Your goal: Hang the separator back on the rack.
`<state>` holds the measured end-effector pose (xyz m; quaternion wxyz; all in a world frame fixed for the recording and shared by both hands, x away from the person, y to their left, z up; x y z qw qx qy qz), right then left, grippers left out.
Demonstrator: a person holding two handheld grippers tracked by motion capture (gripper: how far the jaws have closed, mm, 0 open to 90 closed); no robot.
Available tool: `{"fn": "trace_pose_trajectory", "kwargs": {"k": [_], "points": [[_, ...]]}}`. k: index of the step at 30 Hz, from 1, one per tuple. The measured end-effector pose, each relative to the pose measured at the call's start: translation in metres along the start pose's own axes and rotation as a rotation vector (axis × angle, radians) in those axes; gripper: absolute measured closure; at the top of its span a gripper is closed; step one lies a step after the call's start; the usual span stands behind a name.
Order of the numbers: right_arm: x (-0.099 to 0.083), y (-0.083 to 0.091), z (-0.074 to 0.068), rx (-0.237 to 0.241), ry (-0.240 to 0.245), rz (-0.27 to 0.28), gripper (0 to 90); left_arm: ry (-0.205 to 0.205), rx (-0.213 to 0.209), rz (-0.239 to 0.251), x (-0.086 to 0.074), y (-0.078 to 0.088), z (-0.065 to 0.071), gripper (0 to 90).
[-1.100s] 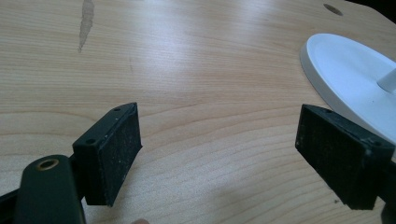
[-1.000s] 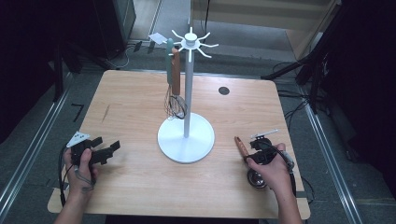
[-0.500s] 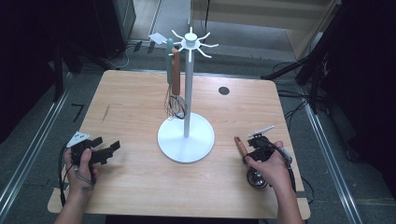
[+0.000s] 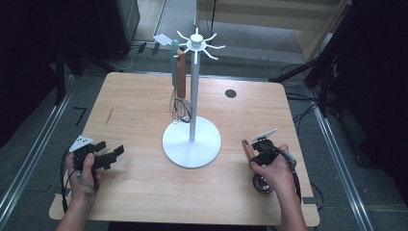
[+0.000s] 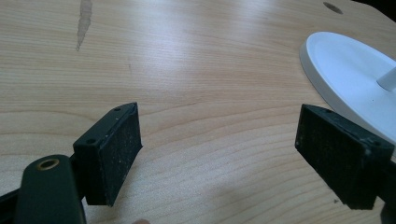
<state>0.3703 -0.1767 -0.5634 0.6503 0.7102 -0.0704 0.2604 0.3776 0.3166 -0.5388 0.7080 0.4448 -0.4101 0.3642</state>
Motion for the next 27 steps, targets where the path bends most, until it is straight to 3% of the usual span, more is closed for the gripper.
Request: {"fn": "trace_pose_trajectory", "kwargs": {"k": [7,13,19,27], "points": [[0.005,0.001,0.0,0.002,-0.008,0.087,70.7,0.004,0.003,0.003,0.0,0.0,0.0,15.0],[0.02,0.014,-0.006,0.041,-0.022,0.244,70.7,0.002,0.001,0.003,0.0,0.0,0.0,15.0],[0.033,0.027,-0.015,0.053,0.023,0.387,70.7,-0.011,-0.005,0.014,0.001,0.0,0.001,14.9],[0.048,0.047,-0.03,0.094,0.027,0.552,70.7,-0.046,0.021,0.04,0.004,0.001,0.001,11.9]]}}
Point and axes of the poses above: each handheld gripper's, and its own axes: y roughly backward along the jaws, x roughly out of its top, z roughly to its right, the point moved 10 cm from there along -y, roughly forward along the jaws, and after that the axes turned 13 degrees about z, right-handed, at the moved point
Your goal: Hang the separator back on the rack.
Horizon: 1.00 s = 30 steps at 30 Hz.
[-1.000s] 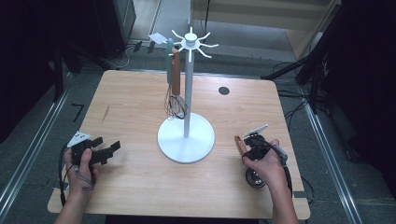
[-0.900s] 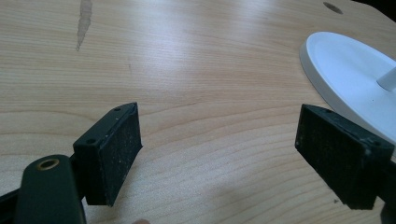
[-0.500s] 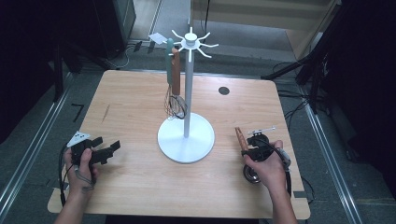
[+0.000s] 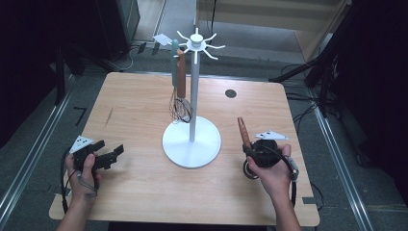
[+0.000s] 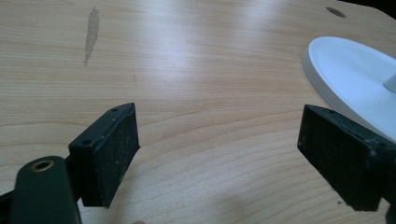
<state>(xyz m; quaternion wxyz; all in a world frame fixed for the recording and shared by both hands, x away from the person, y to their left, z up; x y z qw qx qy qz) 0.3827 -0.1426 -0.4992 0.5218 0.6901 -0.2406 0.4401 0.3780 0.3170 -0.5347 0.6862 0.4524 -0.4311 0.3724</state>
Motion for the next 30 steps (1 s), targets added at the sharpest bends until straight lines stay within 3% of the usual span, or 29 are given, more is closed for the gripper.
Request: {"fn": "trace_pose_trajectory", "kwargs": {"k": [6,18,30], "points": [[0.017,0.008,-0.015,0.034,0.026,0.11,70.7,-0.02,0.012,0.018,0.002,0.0,0.0,0.0],[0.05,0.03,-0.051,0.096,0.069,0.321,70.6,-0.038,0.047,0.026,0.002,0.001,-0.002,0.0],[0.08,0.05,-0.079,0.154,0.083,0.448,70.6,-0.043,0.06,0.026,0.002,0.001,-0.002,0.0]]}}
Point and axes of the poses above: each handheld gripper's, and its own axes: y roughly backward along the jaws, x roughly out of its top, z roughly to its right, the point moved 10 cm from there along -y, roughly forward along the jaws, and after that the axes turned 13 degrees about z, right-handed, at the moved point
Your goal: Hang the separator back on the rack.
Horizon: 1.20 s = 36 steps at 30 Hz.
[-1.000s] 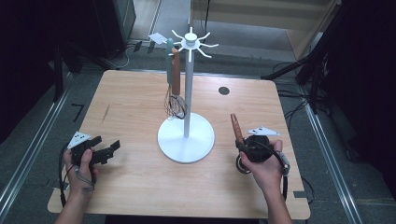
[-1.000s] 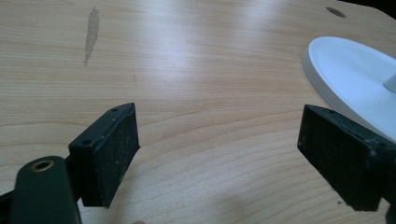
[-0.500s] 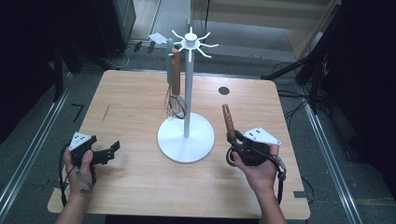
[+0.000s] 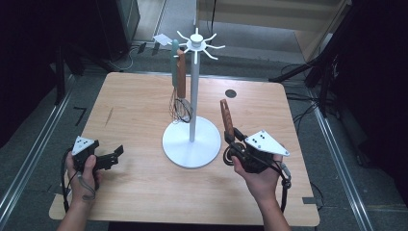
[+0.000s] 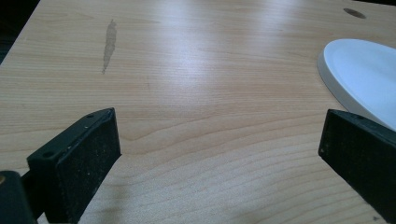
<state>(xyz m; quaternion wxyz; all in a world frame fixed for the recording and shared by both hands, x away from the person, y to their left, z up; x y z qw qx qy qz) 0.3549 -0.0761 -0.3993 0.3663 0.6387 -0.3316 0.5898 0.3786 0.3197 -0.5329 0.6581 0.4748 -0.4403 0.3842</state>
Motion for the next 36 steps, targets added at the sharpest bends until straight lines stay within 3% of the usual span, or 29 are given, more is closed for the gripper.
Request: {"fn": "trace_pose_trajectory", "kwargs": {"k": [21,36], "points": [[0.051,-0.008,-0.026,0.055,0.024,0.121,70.5,0.005,-0.001,-0.007,-0.001,0.0,0.0,0.0],[0.083,-0.009,-0.029,0.048,0.041,0.224,70.6,0.006,-0.003,-0.007,-0.001,-0.001,0.0,0.0]]}}
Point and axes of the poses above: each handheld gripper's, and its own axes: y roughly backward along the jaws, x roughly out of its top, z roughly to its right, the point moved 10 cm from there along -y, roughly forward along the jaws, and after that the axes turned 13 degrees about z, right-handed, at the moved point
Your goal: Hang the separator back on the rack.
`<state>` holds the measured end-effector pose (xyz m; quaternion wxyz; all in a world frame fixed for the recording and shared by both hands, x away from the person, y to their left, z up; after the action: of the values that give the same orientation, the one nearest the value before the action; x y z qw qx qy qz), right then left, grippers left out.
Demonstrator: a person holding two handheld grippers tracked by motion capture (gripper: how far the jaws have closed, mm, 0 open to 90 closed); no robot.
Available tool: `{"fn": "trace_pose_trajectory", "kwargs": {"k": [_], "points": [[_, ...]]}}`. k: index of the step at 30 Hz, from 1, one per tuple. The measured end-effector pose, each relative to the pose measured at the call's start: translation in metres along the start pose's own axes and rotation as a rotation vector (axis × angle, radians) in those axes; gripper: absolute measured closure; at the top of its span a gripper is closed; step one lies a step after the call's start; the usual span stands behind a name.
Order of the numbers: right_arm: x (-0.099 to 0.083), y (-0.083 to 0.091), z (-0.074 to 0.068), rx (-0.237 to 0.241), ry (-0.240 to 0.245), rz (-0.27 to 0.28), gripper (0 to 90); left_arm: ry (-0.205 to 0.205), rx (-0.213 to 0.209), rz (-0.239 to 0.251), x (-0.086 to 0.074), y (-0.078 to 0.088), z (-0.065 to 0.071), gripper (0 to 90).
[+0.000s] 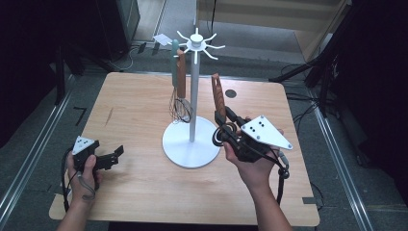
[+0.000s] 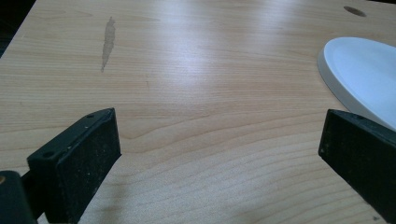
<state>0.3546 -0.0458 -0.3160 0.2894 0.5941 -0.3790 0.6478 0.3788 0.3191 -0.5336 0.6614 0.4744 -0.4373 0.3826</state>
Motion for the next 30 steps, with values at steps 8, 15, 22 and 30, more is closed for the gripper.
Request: {"fn": "trace_pose_trajectory", "kwargs": {"k": [8,15,22,30], "points": [[0.012,-0.003,0.003,-0.012,-0.005,0.052,70.6,-0.007,0.0,-0.001,0.0,0.0,0.0,0.0],[0.022,-0.006,0.003,-0.025,-0.002,0.081,70.6,-0.002,-0.001,-0.001,0.0,0.0,0.0,0.0],[0.029,-0.011,0.003,-0.031,0.005,0.101,70.6,-0.002,-0.002,-0.004,0.0,0.0,0.0,0.0],[0.035,-0.014,0.002,-0.029,0.004,0.117,70.5,-0.002,-0.003,-0.005,0.0,-0.001,0.0,0.0]]}}
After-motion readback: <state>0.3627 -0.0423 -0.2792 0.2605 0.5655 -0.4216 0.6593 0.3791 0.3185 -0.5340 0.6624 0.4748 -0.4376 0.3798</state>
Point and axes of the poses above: each handheld gripper's, and its own axes: y roughly backward along the jaws, x roughly out of its top, z roughly to its right, the point moved 10 cm from there along -y, roughly forward along the jaws, and after that the axes turned 13 degrees about z, right-handed, at the moved point
